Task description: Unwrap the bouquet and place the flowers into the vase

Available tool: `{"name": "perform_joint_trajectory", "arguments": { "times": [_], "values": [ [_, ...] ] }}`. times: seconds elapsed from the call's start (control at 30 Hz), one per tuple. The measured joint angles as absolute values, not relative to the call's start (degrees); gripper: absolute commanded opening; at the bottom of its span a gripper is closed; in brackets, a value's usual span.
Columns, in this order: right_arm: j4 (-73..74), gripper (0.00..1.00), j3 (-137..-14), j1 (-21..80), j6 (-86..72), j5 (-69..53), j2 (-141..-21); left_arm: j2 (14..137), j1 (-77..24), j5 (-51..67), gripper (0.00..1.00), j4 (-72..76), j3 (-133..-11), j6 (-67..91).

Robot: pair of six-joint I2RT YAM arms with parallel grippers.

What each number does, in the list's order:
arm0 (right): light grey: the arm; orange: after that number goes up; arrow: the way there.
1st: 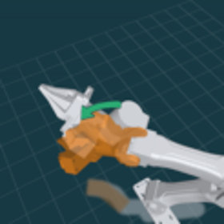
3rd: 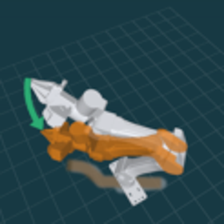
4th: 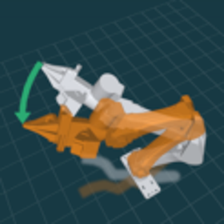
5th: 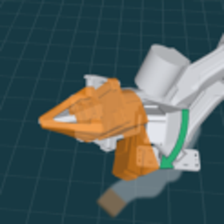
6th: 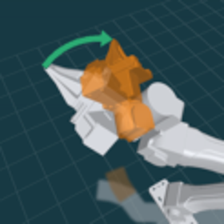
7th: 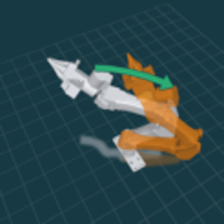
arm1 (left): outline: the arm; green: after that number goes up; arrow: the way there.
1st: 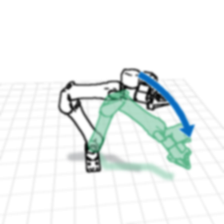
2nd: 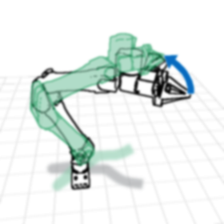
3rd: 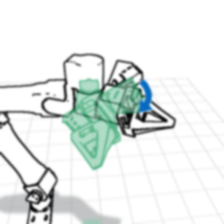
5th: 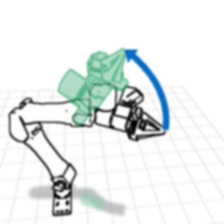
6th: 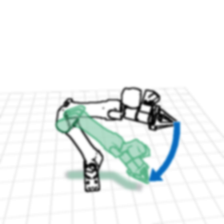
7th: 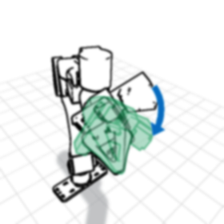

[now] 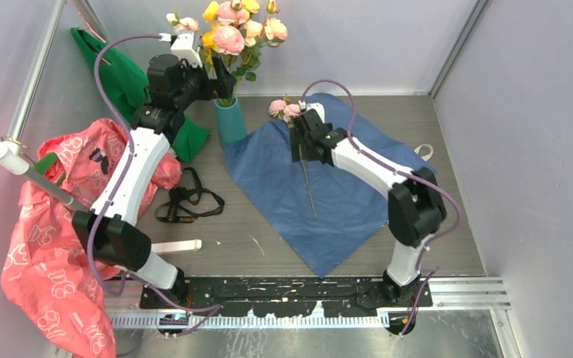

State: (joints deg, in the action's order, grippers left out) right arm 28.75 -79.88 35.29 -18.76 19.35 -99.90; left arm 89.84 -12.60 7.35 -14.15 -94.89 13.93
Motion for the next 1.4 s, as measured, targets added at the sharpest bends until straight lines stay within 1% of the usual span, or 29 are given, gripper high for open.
{"name": "perform_joint_trajectory", "arguments": {
  "times": [0.13,0.27,0.4,0.53,0.7,0.8,0.93,1.13,1.4],
  "values": [
    [30.52,0.74,-91.24,33.01,-17.89,21.43,-111.31,85.78,-13.91,8.67,1.00,-17.72,-92.79,16.34],
    [31.83,0.71,-101.08,31.31,-16.78,21.96,-121.91,81.69,-14.96,10.79,0.95,-19.33,-89.76,18.85],
    [33.36,0.65,-105.38,29.56,-16.64,20.60,-127.61,79.05,-17.34,11.55,0.95,-21.78,-88.16,20.14],
    [34.28,0.56,-107.94,27.97,-17.02,18.06,-130.82,78.63,-21.41,11.66,0.95,-23.59,-87.35,20.14],
    [34.37,0.51,-108.20,26.83,-17.58,16.16,-132.42,79.02,-23.40,12.14,0.95,-25.28,-86.19,20.16],
    [33.93,0.51,-107.35,26.83,-18.11,15.57,-132.49,79.64,-23.42,12.14,0.95,-25.36,-85.82,20.16],
    [32.36,0.60,-106.02,26.87,-18.52,15.38,-131.92,80.53,-23.66,12.21,0.95,-25.43,-85.67,20.21],
    [31.81,0.65,-101.08,27.62,-18.98,15.55,-128.03,82.39,-24.21,12.75,0.95,-25.43,-85.67,20.45],
    [32.08,0.66,-100.71,30.41,-18.96,15.35,-123.11,83.88,-24.69,13.37,0.95,-25.41,-85.67,20.62]
  ]
}}
